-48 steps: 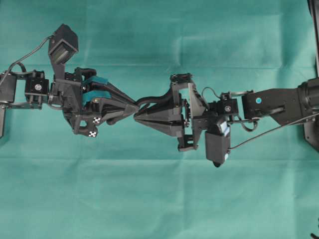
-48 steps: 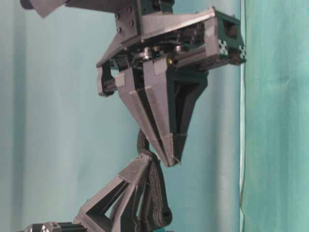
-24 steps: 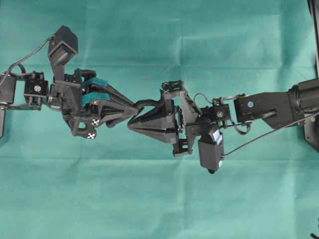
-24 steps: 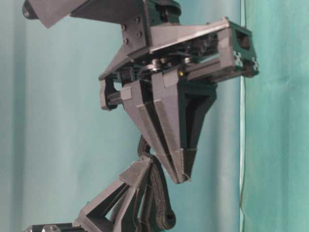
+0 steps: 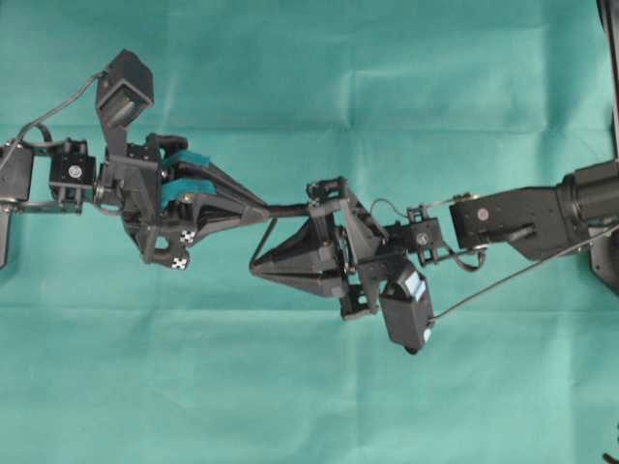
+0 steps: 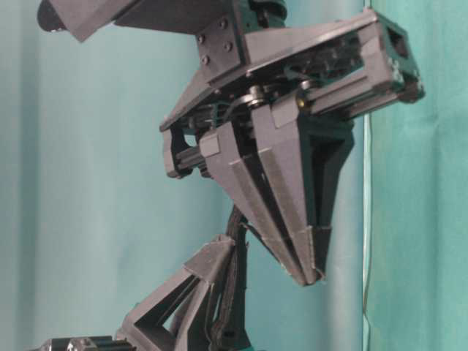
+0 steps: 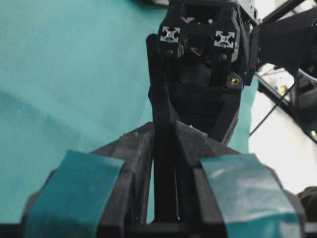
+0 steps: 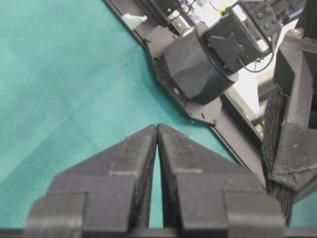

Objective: Peel off the Velcro with your right arm.

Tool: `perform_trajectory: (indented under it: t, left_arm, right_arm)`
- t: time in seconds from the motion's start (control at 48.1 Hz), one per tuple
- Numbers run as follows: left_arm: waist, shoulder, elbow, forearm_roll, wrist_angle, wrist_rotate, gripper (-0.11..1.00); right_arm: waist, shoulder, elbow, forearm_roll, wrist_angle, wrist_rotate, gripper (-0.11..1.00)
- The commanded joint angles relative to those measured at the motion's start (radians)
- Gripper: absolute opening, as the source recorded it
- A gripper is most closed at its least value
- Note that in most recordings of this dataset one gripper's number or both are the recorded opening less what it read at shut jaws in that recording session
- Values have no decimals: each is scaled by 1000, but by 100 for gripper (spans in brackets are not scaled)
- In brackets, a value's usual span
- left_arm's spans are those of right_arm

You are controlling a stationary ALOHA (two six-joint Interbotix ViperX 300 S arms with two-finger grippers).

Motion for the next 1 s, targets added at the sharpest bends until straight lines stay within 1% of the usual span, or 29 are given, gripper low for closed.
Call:
perform_trajectory:
  t: [0.0, 0.353, 0.727, 0.977]
  left_arm:
    - [8, -9, -23, -2, -15, 2, 10]
    - [9, -8, -25, -2, -15, 5, 10]
    - [9, 18, -25, 0, -60, 11, 10]
    - [8, 18, -23, 0, -61, 15, 10]
  right_arm:
    - [28, -11, -20, -14, 6, -2, -9]
    - [32, -5, -34, -23, 11, -3, -9]
    - [37, 41, -106, -29, 29, -2, -9]
    - [46, 69, -150, -29, 63, -2, -9]
